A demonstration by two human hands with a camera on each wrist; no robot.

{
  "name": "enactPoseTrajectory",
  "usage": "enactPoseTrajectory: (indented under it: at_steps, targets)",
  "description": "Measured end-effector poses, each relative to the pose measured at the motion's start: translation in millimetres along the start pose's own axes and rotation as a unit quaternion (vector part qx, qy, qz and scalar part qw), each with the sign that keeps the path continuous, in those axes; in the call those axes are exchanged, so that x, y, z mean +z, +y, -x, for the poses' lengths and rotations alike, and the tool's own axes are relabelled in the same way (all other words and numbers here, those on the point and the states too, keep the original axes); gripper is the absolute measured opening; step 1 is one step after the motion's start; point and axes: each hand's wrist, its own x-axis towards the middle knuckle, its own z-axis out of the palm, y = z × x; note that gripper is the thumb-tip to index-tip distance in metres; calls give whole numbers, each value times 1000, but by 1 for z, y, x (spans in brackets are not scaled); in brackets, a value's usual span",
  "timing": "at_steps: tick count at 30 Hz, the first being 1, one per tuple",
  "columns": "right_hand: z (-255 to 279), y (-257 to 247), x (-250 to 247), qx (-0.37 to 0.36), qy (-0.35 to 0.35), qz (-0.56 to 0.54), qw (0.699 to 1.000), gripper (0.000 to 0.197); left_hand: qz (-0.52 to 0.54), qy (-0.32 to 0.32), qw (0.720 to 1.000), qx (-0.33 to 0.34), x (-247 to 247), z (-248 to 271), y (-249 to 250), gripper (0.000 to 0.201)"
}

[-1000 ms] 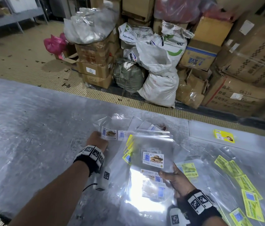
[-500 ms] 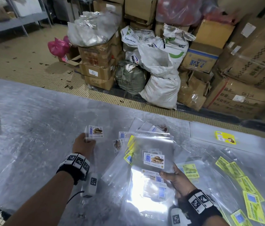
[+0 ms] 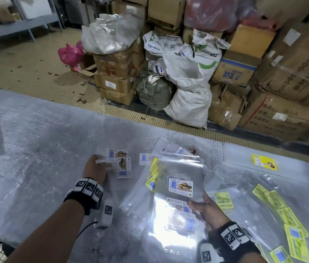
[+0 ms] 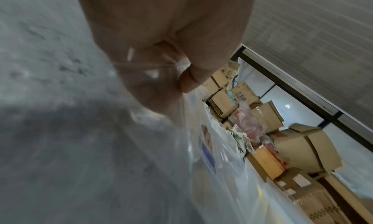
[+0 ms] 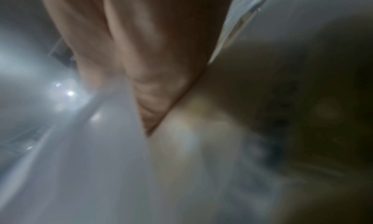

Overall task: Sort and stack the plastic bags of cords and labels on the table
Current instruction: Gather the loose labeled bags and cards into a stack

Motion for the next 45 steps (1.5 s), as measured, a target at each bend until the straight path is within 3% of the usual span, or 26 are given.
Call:
enactPoseTrajectory:
  at_steps: [2, 4, 7, 10, 13, 15, 19, 23, 27, 31, 33, 35, 37, 42, 45]
  targets:
    - [0, 1, 0, -1, -1, -2, 1000, 74, -21, 14, 1000, -6, -7, -3, -6, 28]
    - [0, 3, -1, -5, -2, -5, 1000, 72, 1, 6, 1000, -16, -10, 5, -8, 52]
    - [0, 3, -2, -4, -3, -7, 1000, 62, -29, -38, 999, 23, -14, 14, -10, 84]
    - [5, -2, 4, -2, -7, -10, 1000, 58, -127, -78, 988, 36, -17, 4, -12, 69]
    - [7, -4, 7, -4, -14, -21, 1000, 51, -271, -134, 953, 19, -20, 6, -10, 80]
    - [7, -5, 8, -4, -8, -15, 1000, 53, -355, -137, 925, 17, -20, 10, -10, 85]
    - [4, -3, 6, 0, 1, -21, 1000, 56, -376, -130, 914, 74, -15, 16, -14, 85]
    - [0, -2, 3, 15, 8, -12, 1000, 79, -406, -167, 889, 128, -1, 19, -17, 82]
    - [2, -5, 4, 30, 21, 5, 999, 75, -354, -109, 920, 127, 1, 23, -18, 75]
    - [2, -4, 5, 35, 15, 8, 999, 97, -341, -74, 932, 97, -8, 24, -16, 73]
    - [1, -4, 4, 30, 13, 4, 999, 85, -355, -59, 930, 78, -13, 25, -12, 64]
    - [2, -4, 4, 30, 15, 1, 999, 71, -320, -24, 946, 47, -20, 22, -13, 48]
    - [2, -3, 3, 30, 8, 6, 1000, 75, -273, 3, 962, 13, -27, 17, -20, 38]
    - [5, -9, 6, 24, 7, 17, 1000, 56, -189, 67, 975, -90, -50, 12, -40, 45]
    - [4, -8, 5, 26, 4, 19, 999, 58, -271, 42, 951, -143, -49, 29, -40, 59]
